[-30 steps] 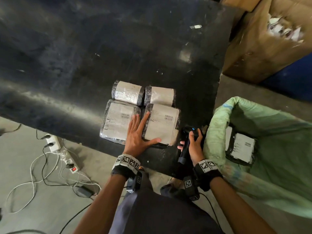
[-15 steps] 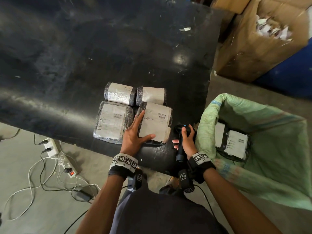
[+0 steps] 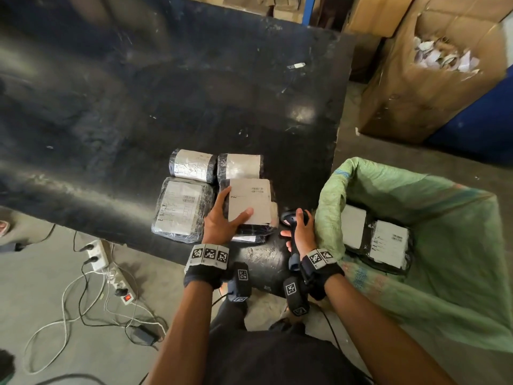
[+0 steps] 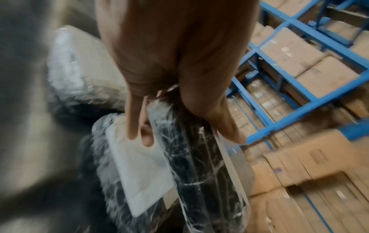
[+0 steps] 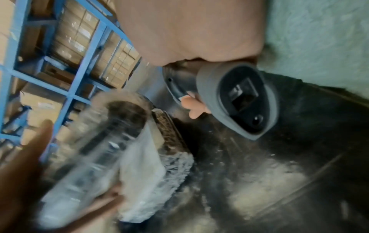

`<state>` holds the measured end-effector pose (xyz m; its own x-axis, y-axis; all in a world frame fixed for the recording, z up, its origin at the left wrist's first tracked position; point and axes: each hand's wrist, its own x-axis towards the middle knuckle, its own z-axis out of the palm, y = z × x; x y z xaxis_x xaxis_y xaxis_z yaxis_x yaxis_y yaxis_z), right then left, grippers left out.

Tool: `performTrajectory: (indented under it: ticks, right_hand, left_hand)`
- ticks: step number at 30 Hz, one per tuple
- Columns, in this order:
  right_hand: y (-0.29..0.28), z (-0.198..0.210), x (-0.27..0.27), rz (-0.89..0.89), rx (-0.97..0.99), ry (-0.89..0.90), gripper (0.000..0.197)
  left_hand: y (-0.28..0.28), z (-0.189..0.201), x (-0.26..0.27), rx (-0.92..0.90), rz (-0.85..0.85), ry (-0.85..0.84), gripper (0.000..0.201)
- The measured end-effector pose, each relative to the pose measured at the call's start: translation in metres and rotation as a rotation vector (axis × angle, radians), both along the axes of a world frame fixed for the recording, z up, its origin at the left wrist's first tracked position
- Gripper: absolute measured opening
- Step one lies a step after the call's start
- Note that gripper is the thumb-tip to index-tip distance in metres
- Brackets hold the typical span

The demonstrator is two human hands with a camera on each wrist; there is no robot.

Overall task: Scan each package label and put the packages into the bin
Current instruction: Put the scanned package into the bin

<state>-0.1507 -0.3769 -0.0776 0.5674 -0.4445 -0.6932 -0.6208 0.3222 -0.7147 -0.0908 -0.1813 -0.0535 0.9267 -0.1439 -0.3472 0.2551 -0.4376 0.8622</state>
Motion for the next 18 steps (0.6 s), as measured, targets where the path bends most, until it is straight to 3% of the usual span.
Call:
performTrajectory:
  ticks: [4,7,13,18]
  right_hand:
    - [-0.006,0.013,0.004,-0.037,0.112,0.058,0.050]
    - [-0.012,0.032,0.008,0.045,0.037,-0.012,0.050]
    - [-0.031,0.113,0.020,0.199,-0.043,-0.146,0.048]
    - [-0.038,0.173,0.022,0.288,0.002,-0.253,0.052]
  left_hand:
    - [-0.009,-0.007,-0.021,-0.128,0.152,0.011,0.066]
    - [-0.014,-0.009,-0.032,-0.202,0.221,-0.042,0.062]
    - [-0.027,0.014,-0.028,-0.157,0.237,-0.156,0.071]
    - [-0.045,0.034,-0.018,-0.122,0.238,-0.326,0.071]
